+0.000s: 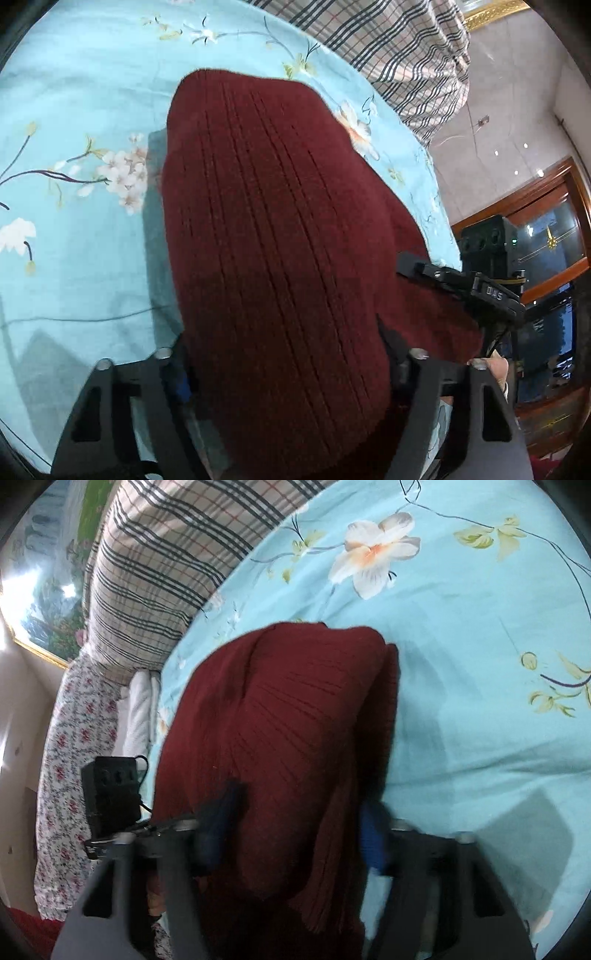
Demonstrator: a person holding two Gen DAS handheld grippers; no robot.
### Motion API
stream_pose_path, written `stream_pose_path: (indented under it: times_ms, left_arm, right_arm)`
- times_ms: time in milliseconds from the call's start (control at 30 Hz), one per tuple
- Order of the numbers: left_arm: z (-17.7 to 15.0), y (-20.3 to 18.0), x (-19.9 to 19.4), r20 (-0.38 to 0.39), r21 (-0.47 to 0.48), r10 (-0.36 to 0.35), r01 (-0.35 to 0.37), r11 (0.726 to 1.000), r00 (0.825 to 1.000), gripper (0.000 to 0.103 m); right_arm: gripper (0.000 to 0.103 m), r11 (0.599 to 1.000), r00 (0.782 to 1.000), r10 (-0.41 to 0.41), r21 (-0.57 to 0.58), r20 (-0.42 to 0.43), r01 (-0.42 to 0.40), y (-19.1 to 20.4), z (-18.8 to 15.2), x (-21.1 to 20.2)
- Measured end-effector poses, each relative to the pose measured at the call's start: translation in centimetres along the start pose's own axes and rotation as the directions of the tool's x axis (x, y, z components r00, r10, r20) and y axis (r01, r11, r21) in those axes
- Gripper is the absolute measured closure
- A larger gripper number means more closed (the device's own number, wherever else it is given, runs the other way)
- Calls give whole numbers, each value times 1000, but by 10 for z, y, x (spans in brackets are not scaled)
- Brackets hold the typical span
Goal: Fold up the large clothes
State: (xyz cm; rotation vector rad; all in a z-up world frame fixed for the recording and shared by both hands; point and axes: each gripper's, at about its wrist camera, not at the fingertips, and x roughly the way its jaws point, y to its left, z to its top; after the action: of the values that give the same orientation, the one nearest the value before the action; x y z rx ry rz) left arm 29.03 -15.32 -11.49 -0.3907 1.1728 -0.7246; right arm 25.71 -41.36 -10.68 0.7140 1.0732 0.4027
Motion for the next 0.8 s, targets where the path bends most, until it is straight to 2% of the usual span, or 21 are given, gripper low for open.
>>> stream_pose_path:
  times_ms: [100, 167, 300, 400, 567, 700, 800]
  left_arm:
    - [-5, -8, -10, 28, 30, 10, -11, 999, 1000, 46]
    - [-9, -12, -21, 42, 43, 8, -10, 999, 999, 51]
    - [-22, -15, -53, 77, 61, 14, -18, 998, 997, 52]
    - [-41, -8, -96, 116, 65, 42, -50, 997, 992, 52]
    - [-72, 25, -167, 156, 11, 128, -132, 991, 979, 52]
    - [-91, 55, -201, 183, -45, 174, -168, 985, 968, 51]
    - [-112, 87, -202, 172, -104, 206, -190, 976, 963, 50]
  right_arm:
    - [69, 1000, 1000, 4, -17, 17, -4, 11, -5, -4]
    - [72, 1000, 999, 18, -25, 29, -17, 21, -8, -8]
    - [75, 997, 998, 59, -61, 33, -56, 50, -16, -8]
    - [76, 989, 994, 109, -98, -1, -108, 79, -27, 10]
    - [77, 968, 978, 189, -154, -86, -200, 126, -44, 59]
    - [77, 953, 963, 231, -167, -142, -253, 153, -56, 98]
    - [77, 961, 971, 167, -192, -170, -199, 159, -63, 121]
